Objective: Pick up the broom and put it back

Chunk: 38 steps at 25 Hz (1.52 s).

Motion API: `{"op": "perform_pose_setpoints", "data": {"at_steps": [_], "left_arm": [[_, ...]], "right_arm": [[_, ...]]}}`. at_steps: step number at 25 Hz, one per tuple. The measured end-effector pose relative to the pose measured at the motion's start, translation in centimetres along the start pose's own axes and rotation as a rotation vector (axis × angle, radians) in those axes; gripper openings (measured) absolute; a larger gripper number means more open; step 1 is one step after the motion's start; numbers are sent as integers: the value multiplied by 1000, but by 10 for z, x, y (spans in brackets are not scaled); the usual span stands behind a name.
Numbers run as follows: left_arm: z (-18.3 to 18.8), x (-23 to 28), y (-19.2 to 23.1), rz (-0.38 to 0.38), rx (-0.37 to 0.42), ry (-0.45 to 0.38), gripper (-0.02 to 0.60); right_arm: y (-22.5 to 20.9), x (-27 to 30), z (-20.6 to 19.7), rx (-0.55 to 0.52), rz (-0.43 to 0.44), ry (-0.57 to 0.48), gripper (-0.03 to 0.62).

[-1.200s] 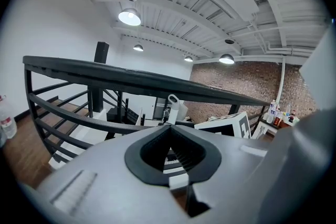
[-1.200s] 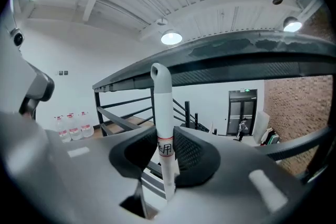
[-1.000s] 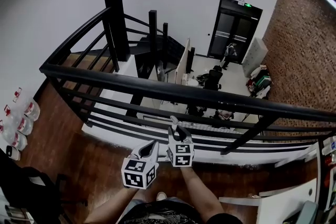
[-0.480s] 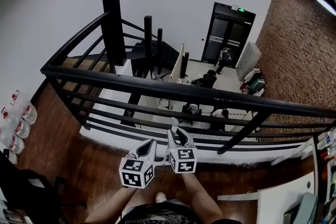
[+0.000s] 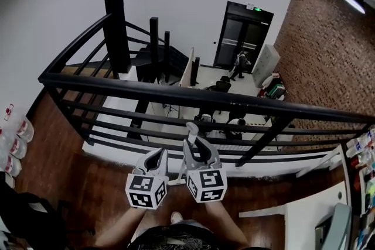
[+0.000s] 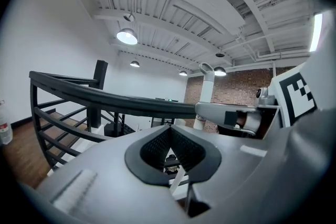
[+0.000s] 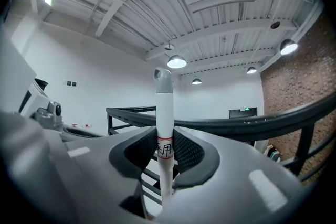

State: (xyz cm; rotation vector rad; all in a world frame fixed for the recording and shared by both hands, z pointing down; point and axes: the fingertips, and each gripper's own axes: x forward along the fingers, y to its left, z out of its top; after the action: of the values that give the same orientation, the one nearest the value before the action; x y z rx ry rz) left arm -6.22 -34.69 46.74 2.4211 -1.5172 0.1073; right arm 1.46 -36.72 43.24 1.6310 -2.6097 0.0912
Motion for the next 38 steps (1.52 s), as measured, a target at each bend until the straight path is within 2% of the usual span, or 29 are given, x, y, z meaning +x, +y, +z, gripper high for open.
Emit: {"op": "perform_pose_setpoints", "data": {"at_steps": [7, 20, 27, 38], "left_arm": [[7, -14, -12, -10, 25, -29, 4], [-1, -16, -29, -49, 43, -7, 4], [-1, -10, -28, -46, 40, 4, 3], [-11, 2, -12, -3, 48, 36, 3]], "right_arm": [[7, -23, 17, -24, -10, -11, 89], [2, -32, 21, -28, -32, -38, 89], [-5, -16, -5, -19, -33, -15, 88], [-11, 26, -70, 15, -11, 46, 87]]}}
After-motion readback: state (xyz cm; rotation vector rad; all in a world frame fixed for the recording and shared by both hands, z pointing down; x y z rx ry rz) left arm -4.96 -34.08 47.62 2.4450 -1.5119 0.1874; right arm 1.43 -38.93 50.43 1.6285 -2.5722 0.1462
